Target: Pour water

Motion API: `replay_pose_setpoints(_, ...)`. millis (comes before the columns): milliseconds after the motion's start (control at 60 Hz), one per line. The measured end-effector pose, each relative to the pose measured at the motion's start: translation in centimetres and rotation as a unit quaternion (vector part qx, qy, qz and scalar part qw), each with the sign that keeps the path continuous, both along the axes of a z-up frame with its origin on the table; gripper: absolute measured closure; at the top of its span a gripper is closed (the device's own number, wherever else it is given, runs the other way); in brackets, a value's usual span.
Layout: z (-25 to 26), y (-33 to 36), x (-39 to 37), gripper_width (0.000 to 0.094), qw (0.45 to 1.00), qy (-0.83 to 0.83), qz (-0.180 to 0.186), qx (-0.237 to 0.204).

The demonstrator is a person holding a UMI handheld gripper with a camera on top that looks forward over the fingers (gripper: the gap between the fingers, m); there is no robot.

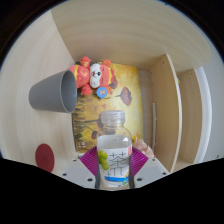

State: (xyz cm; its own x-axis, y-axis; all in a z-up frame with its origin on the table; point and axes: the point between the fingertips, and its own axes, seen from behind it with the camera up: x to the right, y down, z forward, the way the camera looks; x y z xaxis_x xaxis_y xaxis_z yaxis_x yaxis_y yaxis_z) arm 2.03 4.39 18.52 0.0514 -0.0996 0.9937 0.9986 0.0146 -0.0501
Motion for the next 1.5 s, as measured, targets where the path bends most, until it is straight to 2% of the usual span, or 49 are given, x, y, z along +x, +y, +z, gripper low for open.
replay_pose_setpoints(233, 0.7, 0.9, -5.0, 0.0549, 0.977, -0.206, 0.045, 0.035)
replay_pose_setpoints(417, 0.6, 0.9, -7.6, 0.0546, 0.929, -0.357, 0.072, 0.071)
replay_pose_setpoints(533, 0.1, 1.3, -7.6, 0.0548, 0.915, -0.391, 0.073, 0.072)
replay_pose_setpoints(667, 0.1, 1.4, -7.3, 0.0546, 0.924, -0.370, 0.070, 0.067)
replay_pose_setpoints(883, 3.3, 1.1, -5.0, 0.0527, 0.990, -0.127, 0.048, 0.043)
replay_pose_setpoints(1017, 5.6, 0.4, -2.8, 0.0523, 0.993, 0.108, 0.034, 0.032)
replay_pose_setpoints(1100, 6.8, -0.3, -0.7, 0.0522, 0.963, 0.266, 0.028, 0.031)
replay_pose_setpoints(1217, 6.7, -1.2, 1.2, 0.0523, 0.882, 0.470, 0.041, 0.021)
replay_pose_setpoints(1333, 3.5, -1.0, 2.2, 0.0523, 0.800, 0.598, 0.043, -0.015)
replay_pose_setpoints(1500, -3.1, 0.1, 2.4, 0.0523, 0.739, 0.669, 0.021, -0.081)
